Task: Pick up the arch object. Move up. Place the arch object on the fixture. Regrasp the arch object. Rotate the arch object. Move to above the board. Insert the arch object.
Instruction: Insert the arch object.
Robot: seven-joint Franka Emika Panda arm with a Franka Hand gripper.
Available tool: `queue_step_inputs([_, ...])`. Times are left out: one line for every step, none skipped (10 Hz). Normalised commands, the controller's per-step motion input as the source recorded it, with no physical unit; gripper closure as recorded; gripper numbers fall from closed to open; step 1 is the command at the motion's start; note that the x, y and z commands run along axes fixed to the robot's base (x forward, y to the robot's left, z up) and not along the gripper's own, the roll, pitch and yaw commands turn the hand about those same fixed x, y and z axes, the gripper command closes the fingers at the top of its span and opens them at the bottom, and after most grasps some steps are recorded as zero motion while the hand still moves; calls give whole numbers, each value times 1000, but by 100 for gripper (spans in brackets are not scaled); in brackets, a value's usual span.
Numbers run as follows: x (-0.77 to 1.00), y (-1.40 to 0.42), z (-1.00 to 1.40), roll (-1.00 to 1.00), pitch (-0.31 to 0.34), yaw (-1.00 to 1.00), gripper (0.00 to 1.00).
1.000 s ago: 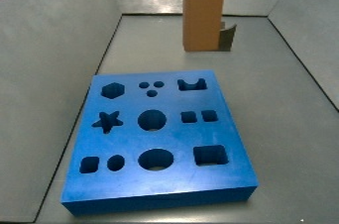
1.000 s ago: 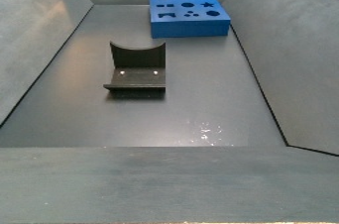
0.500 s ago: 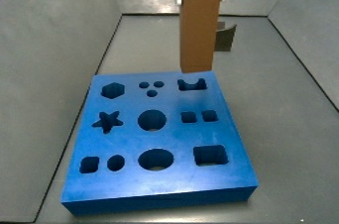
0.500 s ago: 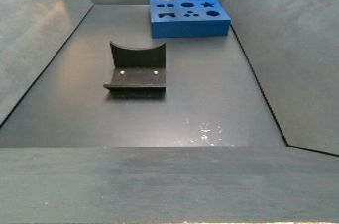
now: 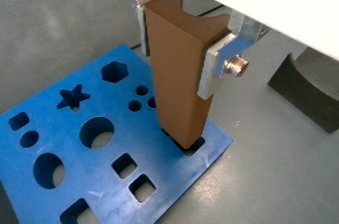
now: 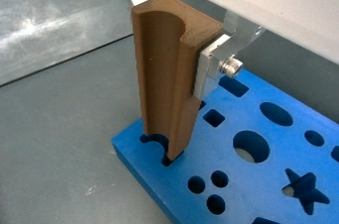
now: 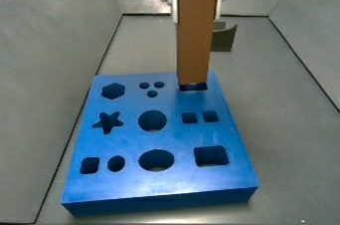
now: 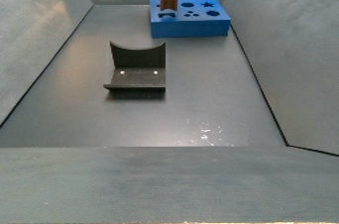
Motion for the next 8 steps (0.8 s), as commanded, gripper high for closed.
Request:
queue_step_inputs([337, 0, -311, 37, -40, 97, 100])
queue_step_inputs([23, 0, -97, 0, -44, 0, 100])
queue_step_inputs([0, 0, 0, 0, -14, 0, 100])
queue_step_inputs([0, 0, -117, 0, 0, 0, 100])
queue_step_inputs([0, 0, -269, 23, 0, 0, 100])
queue_step_inputs([0, 0, -346, 44, 0, 0, 100])
queue_step_inputs([0, 0, -277, 30, 0, 0, 100])
queue_step_inputs([-6, 20, -177, 10, 26, 0, 100])
